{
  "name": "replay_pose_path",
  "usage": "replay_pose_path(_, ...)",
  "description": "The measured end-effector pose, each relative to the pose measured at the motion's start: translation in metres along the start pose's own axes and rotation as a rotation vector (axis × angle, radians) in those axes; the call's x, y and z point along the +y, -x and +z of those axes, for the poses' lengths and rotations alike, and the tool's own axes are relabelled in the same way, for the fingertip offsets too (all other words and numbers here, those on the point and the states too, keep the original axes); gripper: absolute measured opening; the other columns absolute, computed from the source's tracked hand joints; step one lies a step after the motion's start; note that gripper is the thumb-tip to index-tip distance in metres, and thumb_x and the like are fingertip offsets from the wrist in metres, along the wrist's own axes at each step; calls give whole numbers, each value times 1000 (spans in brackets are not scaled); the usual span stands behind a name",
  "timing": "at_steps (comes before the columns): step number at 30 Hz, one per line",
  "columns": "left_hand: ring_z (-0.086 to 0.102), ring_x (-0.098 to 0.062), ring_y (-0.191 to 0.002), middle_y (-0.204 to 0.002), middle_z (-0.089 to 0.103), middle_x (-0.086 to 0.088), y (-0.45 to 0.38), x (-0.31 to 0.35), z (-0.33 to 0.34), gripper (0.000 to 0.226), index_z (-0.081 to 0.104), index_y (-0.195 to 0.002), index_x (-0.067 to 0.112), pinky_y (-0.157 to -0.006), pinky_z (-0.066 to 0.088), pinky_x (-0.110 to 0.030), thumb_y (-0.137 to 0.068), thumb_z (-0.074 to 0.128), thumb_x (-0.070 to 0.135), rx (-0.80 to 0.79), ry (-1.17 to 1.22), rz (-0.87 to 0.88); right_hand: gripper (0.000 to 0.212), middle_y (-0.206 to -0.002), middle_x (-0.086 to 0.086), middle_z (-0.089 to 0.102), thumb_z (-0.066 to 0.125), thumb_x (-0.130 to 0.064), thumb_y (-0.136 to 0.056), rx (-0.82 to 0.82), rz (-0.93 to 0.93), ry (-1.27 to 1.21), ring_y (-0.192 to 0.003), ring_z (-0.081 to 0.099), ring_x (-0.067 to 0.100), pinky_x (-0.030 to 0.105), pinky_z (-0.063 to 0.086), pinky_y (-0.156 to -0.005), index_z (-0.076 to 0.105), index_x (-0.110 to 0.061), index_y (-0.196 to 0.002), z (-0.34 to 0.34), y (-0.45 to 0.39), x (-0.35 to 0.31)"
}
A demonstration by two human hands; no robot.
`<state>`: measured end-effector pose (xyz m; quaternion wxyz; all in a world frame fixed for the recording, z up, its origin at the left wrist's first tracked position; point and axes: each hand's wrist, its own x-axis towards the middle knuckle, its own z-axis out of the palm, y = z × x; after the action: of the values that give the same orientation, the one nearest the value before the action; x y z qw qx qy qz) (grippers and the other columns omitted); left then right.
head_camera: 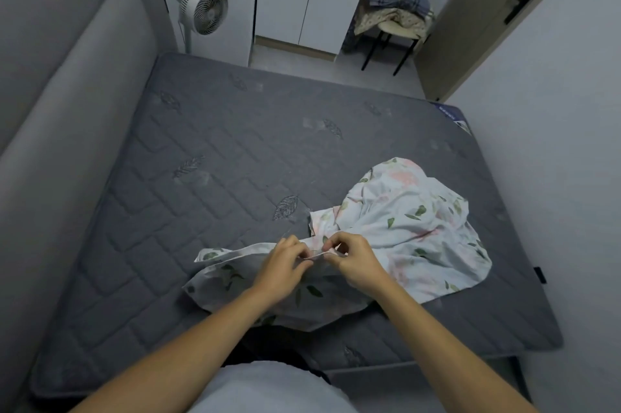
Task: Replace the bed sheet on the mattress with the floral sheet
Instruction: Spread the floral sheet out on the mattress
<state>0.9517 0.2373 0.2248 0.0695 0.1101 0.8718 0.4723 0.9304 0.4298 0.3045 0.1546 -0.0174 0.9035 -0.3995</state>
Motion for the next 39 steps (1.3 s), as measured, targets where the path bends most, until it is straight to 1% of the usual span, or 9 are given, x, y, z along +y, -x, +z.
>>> replay_pose_path(5,57,-19,-85,-85,58,12,9,-7,-1,16,47,-87,27,-79,50,-48,-97,59,22,-29,-10,-80,10,-82,-1,76,74,-7,-92,-32,71,-43,-69,65,3,17,51,-65,78,-14,-85,-16,-9,12)
replay_pose_path(11,57,-19,-77,-80,56,4,27,-15,0,20,42,-91,34,-76,50,-49,-106,50,23,-25,23,-204,26,-89,13,69,54,5,-96,26,141,81,-66,70,25,39,64,-58,77,-7,-89,-52,-46,48)
replay_pose_path(14,57,-15,-76,-79,58,4,40,-10,4,17,44,-91,33,-77,50,-45,-106,50,29,49,16,-280,39,-97,3,57,44,9,-95,27,61,185,-74,66,21,41,64,-67,80,-5,-98,-80,-65,59)
replay_pose_path(18,64,-13,-83,-85,65,7,57,3,15,23,55,-96,33,-80,53,-41,-101,48,54,138,37,-314,53,-103,5,54,44,16,-82,-336,-120,353,-101,60,24,35,56,-92,74,-5,-120,-99,-68,63)
replay_pose_path(21,64,-14,-81,-83,66,7,68,11,25,31,62,-90,30,-79,54,-44,-97,52,58,195,34,-316,36,-105,-1,53,62,3,-85,-484,-338,640,-100,60,21,29,50,-88,75,-16,-113,-97,-72,78)
replay_pose_path(24,61,-15,-75,-75,62,5,82,18,34,33,61,-82,28,-75,51,-43,-96,54,56,284,-5,-355,8,-93,1,52,71,-17,-91,-391,-456,694,-90,63,30,39,50,-77,74,-14,-85,-97,-82,82)
replay_pose_path(32,52,-9,-65,-67,59,3,152,21,12,28,58,-74,21,-62,40,-28,-101,67,19,749,-22,-588,42,-86,8,43,55,-23,-102,179,-340,439,-70,41,26,36,35,-61,45,-8,-64,-143,-139,69)
replay_pose_path(36,56,-11,-65,-68,62,2,168,16,-1,26,59,-76,20,-66,46,-34,-102,64,21,821,-49,-659,48,-53,5,37,55,-26,-100,-2,-358,272,-54,37,23,40,30,-55,37,-13,-58,-122,-148,50)
replay_pose_path(39,58,-14,-64,-67,61,3,166,7,-4,27,56,-76,20,-67,51,-41,-103,62,25,817,-57,-689,46,-56,-1,36,56,-34,-102,-158,-394,232,-56,34,16,40,33,-56,41,-8,-68,-85,-147,43)
